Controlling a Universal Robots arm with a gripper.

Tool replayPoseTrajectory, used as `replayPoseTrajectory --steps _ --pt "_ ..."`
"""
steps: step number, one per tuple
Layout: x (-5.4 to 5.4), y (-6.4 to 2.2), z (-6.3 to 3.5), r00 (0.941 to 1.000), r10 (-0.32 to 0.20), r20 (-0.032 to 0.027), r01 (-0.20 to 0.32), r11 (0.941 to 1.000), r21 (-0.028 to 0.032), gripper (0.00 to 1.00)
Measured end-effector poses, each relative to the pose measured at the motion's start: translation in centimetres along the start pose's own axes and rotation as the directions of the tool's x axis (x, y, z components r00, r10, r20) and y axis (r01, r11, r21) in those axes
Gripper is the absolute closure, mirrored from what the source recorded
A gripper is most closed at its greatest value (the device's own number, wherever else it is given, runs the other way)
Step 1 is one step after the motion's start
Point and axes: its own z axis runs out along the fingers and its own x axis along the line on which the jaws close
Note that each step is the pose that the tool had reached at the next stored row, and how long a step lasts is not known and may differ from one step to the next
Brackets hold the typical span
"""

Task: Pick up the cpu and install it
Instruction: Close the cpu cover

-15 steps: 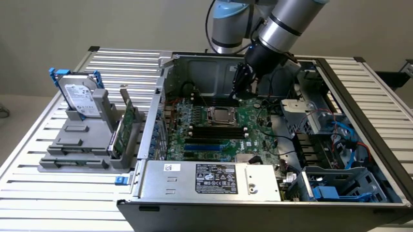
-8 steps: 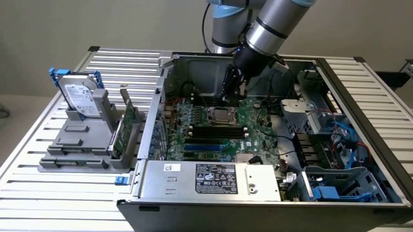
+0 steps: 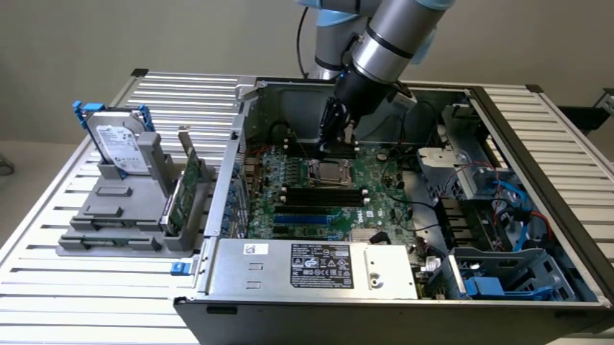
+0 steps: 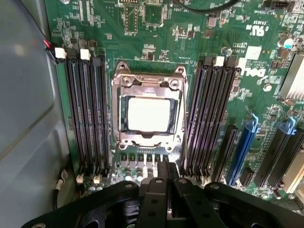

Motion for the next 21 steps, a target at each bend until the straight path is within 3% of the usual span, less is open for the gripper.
replayPoseTrajectory --steps 3,4,7,9,10,13,18,21 --pt "0.1 -0.83 0.54 0.9999 -0.008 -0.0088 0.008 1.0000 -0.0009 0.89" --pt "0.1 -1.04 0.65 0.9998 -0.011 -0.0174 0.011 0.9999 -0.0016 0.89" --pt "0.1 -1.48 0.90 0.9979 -0.028 -0.0587 0.028 0.9996 -0.0061 0.89" --pt "0.1 -1.57 1.02 0.9963 -0.036 -0.0780 0.036 0.9993 -0.0097 0.89" --pt "0.1 -1.57 1.09 0.9957 -0.039 -0.0837 0.038 0.9992 -0.0126 0.89" --pt "-0.1 -1.53 1.39 0.9952 -0.041 -0.0889 0.039 0.9989 -0.0256 0.89" --pt "-0.3 -1.45 1.84 0.9949 -0.044 -0.0905 0.039 0.9976 -0.0575 0.89" --pt "-0.3 -1.41 2.24 0.9948 -0.045 -0.0917 0.039 0.9969 -0.0677 0.89"
